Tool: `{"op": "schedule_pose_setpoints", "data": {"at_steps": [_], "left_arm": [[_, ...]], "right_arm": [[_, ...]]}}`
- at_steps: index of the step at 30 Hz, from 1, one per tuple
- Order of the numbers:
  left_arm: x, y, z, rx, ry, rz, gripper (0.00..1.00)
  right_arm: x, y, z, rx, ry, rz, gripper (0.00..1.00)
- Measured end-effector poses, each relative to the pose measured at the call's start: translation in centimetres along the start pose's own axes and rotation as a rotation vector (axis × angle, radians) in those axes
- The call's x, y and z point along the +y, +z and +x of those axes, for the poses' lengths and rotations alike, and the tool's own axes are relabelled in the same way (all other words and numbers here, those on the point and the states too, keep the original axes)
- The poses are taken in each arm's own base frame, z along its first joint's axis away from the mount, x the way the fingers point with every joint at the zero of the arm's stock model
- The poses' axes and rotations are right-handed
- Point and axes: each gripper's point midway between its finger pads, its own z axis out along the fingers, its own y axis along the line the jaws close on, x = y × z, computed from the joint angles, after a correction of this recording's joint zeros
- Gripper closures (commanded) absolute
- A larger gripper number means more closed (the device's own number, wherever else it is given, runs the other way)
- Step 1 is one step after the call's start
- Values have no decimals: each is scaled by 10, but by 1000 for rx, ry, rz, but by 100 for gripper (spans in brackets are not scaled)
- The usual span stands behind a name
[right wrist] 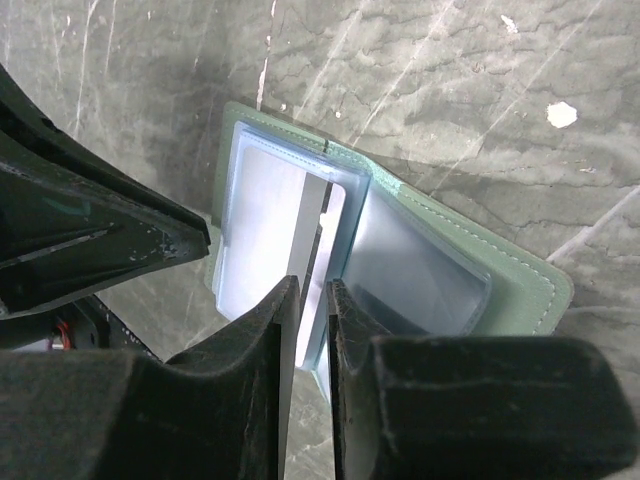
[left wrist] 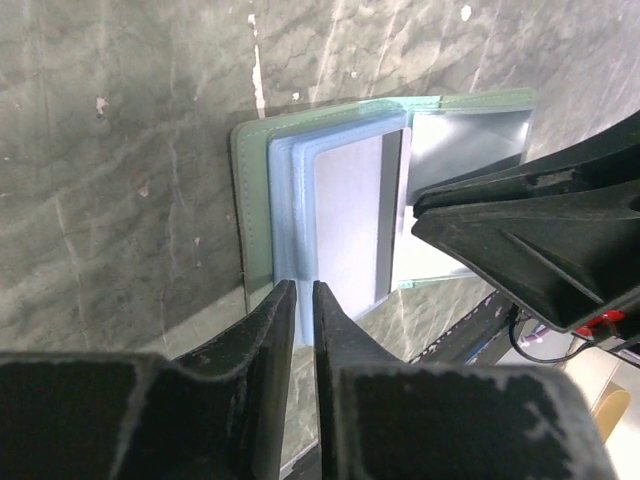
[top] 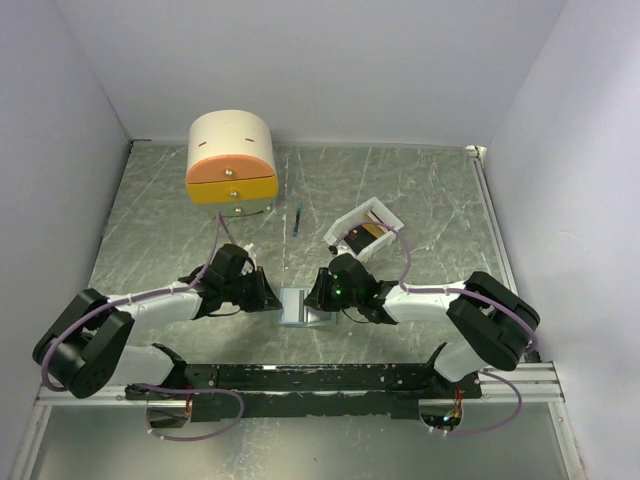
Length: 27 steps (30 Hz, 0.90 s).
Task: Put the credit cards into the card holder
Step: Insert the credit card into the card holder.
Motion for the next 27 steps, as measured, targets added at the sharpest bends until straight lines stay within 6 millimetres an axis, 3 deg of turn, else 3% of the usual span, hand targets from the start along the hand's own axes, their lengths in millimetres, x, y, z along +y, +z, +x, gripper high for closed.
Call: {"op": "schedule_pose_setpoints", "data": {"at_steps": [5, 11, 27], "left_arm": [[-7, -4, -4, -19, -1, 20, 64], [-11, -7, -7, -33, -4, 35, 60], [-17, -5, -8, -43, -15, 73, 59]], "right_arm": [[2, 3, 0, 8, -4, 4, 86], [-3, 7, 5, 26, -24, 51, 89], [-10, 5, 6, 12, -40, 100, 92]]}}
